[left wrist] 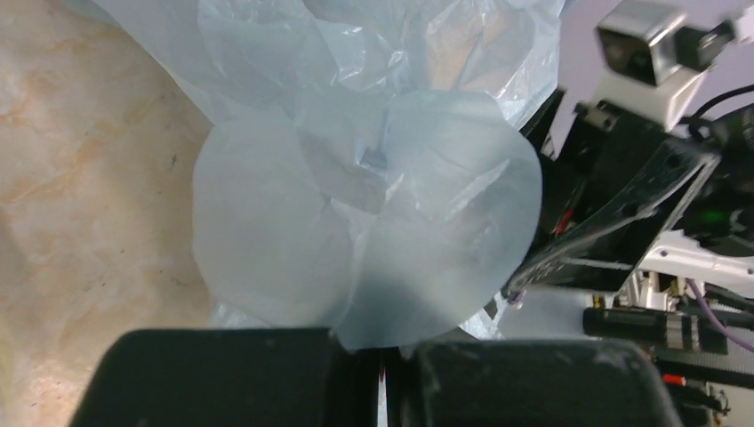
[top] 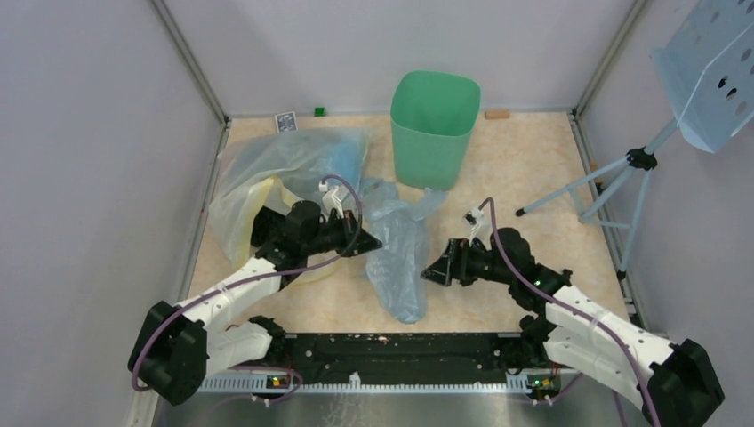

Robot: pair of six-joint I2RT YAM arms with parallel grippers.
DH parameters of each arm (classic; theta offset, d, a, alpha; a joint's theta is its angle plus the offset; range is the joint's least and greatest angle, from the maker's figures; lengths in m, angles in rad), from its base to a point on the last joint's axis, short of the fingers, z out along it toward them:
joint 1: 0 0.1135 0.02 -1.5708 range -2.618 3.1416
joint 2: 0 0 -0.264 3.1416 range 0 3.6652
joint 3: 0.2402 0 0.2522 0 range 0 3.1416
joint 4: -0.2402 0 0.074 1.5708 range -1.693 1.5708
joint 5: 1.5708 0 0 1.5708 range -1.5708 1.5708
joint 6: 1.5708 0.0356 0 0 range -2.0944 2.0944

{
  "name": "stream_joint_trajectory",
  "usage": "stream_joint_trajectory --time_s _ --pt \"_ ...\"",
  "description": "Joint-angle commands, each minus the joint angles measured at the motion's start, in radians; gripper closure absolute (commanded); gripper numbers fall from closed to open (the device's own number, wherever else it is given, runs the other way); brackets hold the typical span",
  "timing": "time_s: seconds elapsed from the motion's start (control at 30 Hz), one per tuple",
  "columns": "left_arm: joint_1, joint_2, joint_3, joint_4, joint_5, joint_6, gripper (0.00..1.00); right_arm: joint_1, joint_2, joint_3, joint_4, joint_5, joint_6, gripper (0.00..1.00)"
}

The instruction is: Put the trash bags into the trash bin

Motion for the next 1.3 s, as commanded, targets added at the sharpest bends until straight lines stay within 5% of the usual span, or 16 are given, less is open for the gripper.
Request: stream_joint_trajectory --time_s 0.0,0.1,0.2,0.33,0.37,0.6,0.8,1.03,1.17,1.27 --pt "0.007 -0.065 -0.049 0.167 -0.048 -0.147 1.0 0.077 0.058 0.001 0.201 -0.016 0.11 0.23" --pt "0.007 -0.101 -0.095 0.235 -0.083 -0.19 1.0 0.121 0.105 -0.01 0.248 0.018 0.153 0.25" --pt "0.006 -0.121 -0.123 0.267 -0.111 -0.219 1.0 0.124 0.144 -0.041 0.347 -0.01 0.212 0.4" --pt "0.01 -0.161 -0.107 0.192 -0.203 -0.173 1.0 0.124 0.111 0.009 0.203 0.063 0.201 0.97" --pt "0.01 -0.175 -0.091 0.136 -0.23 -0.144 1.0 0.122 0.087 0.035 0.128 0.112 0.185 1.0" --pt "0.048 -0.252 0.012 -0.251 -0.519 -0.011 1.0 0.033 -0.124 0.09 -0.325 0.479 0.151 1.0" --pt "0.06 -0.274 -0.02 -0.231 -0.534 -0.01 1.0 -0.015 -0.26 0.017 -0.348 0.508 0.18 1.0" --pt "0.06 -0.247 -0.042 -0.097 -0.384 -0.016 1.0 -0.015 -0.238 0.088 -0.389 0.548 0.069 1.0" --pt "0.06 -0.2 -0.065 0.018 -0.236 -0.031 1.0 -0.015 -0.143 0.154 -0.392 0.473 -0.071 0.42" --pt "0.061 -0.144 -0.068 0.057 -0.189 -0.061 1.0 -0.015 -0.076 0.22 -0.394 0.383 -0.157 0.31"
